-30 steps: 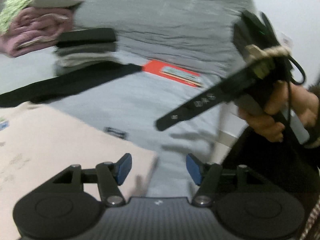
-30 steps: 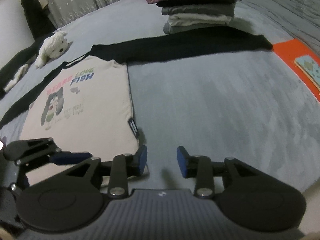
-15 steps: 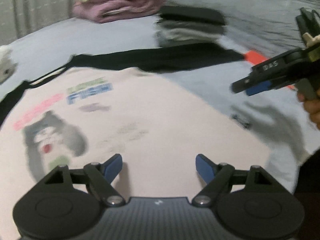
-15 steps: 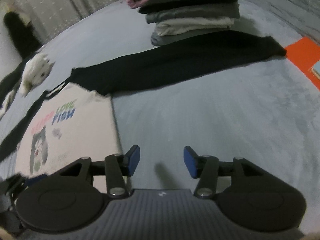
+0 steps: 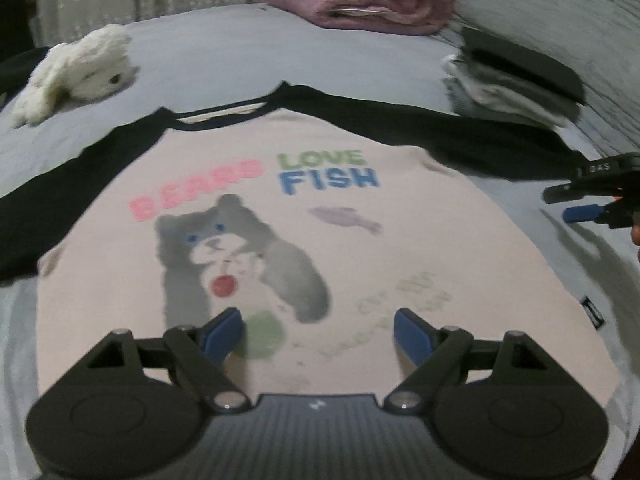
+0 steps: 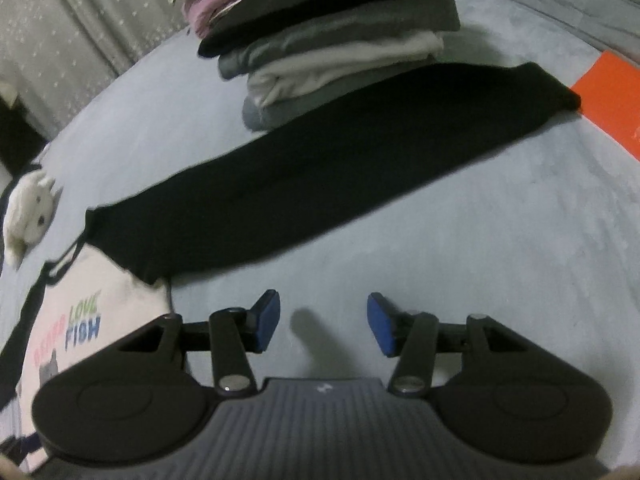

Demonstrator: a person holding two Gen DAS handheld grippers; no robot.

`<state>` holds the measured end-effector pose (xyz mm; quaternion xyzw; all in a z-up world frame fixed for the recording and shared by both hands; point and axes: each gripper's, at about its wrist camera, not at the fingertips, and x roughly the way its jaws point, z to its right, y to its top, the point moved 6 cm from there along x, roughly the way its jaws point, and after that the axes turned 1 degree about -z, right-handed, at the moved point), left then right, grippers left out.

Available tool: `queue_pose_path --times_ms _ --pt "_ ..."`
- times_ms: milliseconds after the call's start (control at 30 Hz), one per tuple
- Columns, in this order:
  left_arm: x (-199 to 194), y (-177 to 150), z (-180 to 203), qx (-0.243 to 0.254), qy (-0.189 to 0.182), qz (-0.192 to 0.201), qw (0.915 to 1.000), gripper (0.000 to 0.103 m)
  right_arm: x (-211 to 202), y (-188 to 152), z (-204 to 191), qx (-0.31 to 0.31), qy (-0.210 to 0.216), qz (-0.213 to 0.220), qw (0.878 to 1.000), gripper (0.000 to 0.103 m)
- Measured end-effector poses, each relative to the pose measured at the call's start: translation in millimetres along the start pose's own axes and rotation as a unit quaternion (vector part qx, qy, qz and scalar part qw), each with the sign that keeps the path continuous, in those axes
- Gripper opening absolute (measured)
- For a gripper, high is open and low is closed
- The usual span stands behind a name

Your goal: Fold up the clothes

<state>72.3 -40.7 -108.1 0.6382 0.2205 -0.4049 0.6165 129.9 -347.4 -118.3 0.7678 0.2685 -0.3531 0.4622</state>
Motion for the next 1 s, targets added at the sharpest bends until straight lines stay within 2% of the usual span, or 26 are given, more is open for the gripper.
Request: queue_pose_path --times_ms 233,400,633,767,1000 --pt "2 4 -21 -0.029 0.032 0.001 0.9991 0.085 11 16 9 0.046 0.017 0.028 0.998 0.053" --pt "2 5 -29 -0.040 0.048 0.003 0.9981 0.085 15 27 27 0.101 0.050 0.061 0.992 0.053" --pt "4 6 -32 -0.044 0.056 0.005 0.9975 0.085 14 41 67 0.207 0.091 0.115 0.967 0.053" --pt "5 6 -31 -0.043 0.058 0.005 0.9974 0.085 17 46 87 0.262 0.100 0.146 0.949 0.048" --pt "7 6 -31 -0.042 0.060 0.005 0.9973 0.086 21 54 106 0.316 0.095 0.189 0.925 0.043"
